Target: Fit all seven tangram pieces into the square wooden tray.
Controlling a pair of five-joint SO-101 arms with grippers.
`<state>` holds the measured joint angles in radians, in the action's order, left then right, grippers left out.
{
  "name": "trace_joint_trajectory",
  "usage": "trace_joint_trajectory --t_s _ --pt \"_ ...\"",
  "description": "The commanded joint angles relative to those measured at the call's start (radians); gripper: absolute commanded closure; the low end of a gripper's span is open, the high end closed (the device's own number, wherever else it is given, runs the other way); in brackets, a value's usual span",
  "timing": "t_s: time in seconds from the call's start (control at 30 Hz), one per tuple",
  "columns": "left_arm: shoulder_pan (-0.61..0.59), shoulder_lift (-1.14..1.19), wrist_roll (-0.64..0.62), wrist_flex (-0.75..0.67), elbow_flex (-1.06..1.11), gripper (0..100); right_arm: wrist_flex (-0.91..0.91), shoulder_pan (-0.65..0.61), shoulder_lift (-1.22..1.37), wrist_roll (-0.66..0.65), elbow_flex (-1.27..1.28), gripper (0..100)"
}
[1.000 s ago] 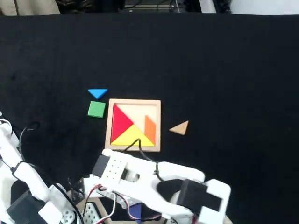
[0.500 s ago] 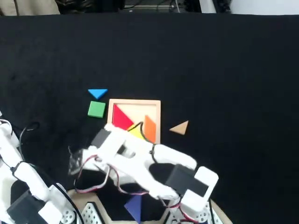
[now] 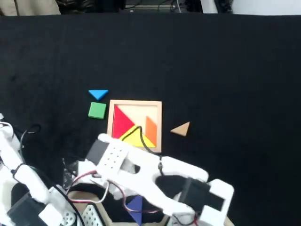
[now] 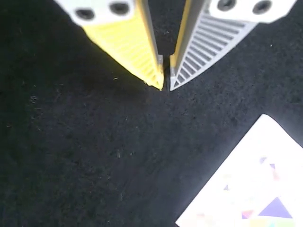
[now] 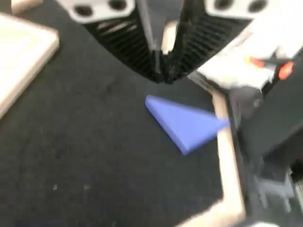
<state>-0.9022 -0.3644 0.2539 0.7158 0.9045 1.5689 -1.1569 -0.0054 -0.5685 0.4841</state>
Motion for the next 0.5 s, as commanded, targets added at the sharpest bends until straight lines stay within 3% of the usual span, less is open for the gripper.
trace_joint_trajectory --t_s 0.0,0.1,0.47 --pt "-0.002 -0.038 -0.006 -0.018 -0.012 96 -0.117 -0.071 0.002 0.203 0.036 98.8" --pt "-0.001 -0.038 -0.006 -0.020 -0.012 96 -0.121 -0.066 0.079 0.298 0.033 98.8" --pt "-0.004 -0.038 -0.015 -0.015 -0.064 96 -0.061 -0.137 0.205 0.261 0.044 98.8"
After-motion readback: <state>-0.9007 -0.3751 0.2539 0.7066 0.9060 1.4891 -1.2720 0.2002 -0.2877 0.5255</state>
